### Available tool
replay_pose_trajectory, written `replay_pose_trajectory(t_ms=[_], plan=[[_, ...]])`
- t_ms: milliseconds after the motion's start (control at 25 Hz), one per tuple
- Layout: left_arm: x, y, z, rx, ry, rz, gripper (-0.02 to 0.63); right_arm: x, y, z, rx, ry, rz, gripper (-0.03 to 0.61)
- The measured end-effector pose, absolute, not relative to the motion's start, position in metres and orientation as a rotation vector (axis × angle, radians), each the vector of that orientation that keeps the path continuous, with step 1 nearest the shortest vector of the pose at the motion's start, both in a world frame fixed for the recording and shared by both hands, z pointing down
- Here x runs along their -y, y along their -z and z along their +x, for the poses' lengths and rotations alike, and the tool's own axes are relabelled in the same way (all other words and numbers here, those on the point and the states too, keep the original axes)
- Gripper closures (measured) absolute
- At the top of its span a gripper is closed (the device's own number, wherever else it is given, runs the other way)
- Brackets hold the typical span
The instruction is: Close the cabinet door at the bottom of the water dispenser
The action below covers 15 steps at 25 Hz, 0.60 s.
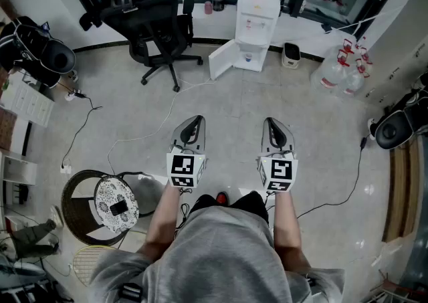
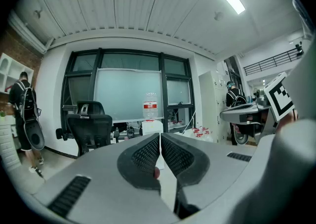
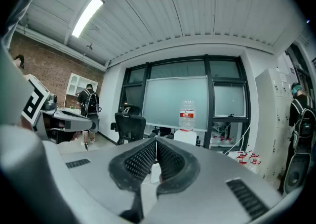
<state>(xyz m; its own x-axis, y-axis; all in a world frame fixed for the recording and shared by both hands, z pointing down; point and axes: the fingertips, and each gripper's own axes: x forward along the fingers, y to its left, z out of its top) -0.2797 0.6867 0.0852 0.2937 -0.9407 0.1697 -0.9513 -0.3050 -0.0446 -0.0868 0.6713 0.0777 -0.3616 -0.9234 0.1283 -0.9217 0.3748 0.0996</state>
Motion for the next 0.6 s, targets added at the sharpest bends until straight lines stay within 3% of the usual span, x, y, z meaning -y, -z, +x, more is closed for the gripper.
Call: replay_pose_trajectory(t_ms=[600], plan=[[-0.631, -0.097, -0.279, 1.825, -0.256, 2.447, 0.584, -0.615, -0.095, -0.083, 2.460, 0.006, 1.678, 0.557]])
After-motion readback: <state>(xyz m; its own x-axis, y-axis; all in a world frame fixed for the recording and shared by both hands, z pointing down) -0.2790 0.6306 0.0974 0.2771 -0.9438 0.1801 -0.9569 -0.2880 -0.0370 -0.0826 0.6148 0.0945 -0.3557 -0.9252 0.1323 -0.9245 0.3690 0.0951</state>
